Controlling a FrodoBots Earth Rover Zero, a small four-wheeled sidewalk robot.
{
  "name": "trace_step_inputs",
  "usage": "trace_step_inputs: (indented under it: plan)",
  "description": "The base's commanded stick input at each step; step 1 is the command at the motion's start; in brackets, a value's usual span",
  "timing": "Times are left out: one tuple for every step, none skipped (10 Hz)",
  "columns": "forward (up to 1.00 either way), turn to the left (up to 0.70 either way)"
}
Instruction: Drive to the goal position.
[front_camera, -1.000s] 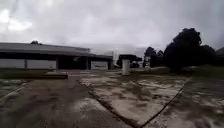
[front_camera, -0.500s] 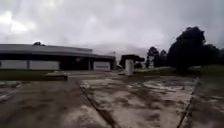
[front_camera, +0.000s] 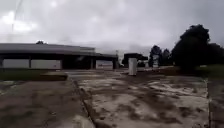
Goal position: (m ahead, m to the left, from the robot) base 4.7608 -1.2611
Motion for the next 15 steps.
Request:
trace_step_inputs:
  plan:
    - [0.70, 0.00]
    - [0.70, 0.00]
    - [0.70, -0.23]
    - [0.70, -0.35]
    - [0.70, -0.35]
    - [0.70, -0.11]
    - [0.70, 0.00]
    - [0.70, 0.00]
    - [0.70, 0.00]
    - [0.70, 0.00]
    - [0.70, 0.00]
    - [0.70, 0.00]
    - [0.70, 0.00]
    - [0.70, 0.00]
    - [0.70, 0.00]
